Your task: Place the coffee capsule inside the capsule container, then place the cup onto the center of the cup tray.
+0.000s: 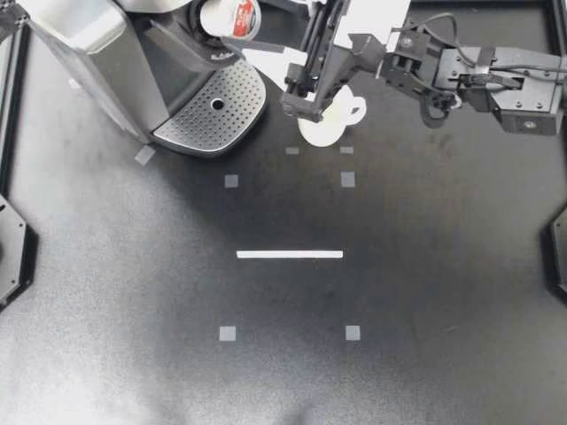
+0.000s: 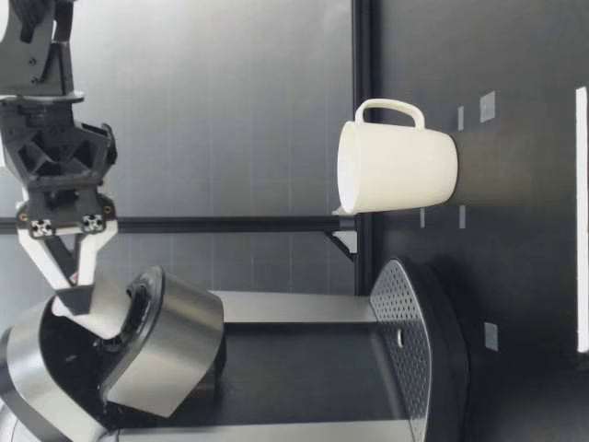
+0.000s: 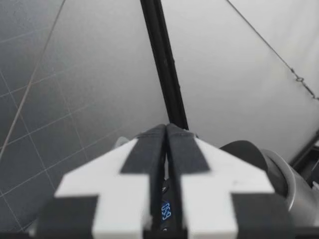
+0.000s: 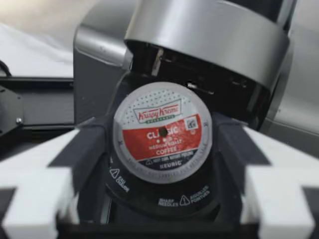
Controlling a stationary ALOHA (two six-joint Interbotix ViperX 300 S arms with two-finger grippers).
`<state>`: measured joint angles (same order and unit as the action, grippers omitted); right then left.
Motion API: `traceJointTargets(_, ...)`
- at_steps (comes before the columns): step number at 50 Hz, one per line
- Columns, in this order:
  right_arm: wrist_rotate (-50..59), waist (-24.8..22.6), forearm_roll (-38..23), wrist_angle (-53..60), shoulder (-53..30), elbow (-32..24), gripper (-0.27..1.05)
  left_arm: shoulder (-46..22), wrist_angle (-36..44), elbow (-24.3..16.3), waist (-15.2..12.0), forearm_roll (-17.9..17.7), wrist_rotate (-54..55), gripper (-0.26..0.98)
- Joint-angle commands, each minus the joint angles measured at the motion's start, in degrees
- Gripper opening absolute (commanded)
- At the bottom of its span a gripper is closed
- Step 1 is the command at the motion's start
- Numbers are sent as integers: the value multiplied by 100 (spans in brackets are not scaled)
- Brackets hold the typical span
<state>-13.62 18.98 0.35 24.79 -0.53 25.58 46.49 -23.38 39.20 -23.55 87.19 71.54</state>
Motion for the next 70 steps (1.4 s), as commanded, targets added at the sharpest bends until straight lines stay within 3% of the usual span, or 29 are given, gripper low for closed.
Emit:
traceJointTargets(1,-9,53,-9,-18,62,-185,58,-9,-18,-62,-26,26,0,9)
traceJointTargets(32,-35,114,-9,-422,-185,-483,58,-9,-26,-26,-26,44,0,9)
traceJointTargets(45,-70,114,-9,-413,-202,-545,83,-9,-26,-18,-26,44,0,9)
traceJointTargets(70,-9,44,-9,-308,62,-360,84,9,-272,53,-18,79,0,9)
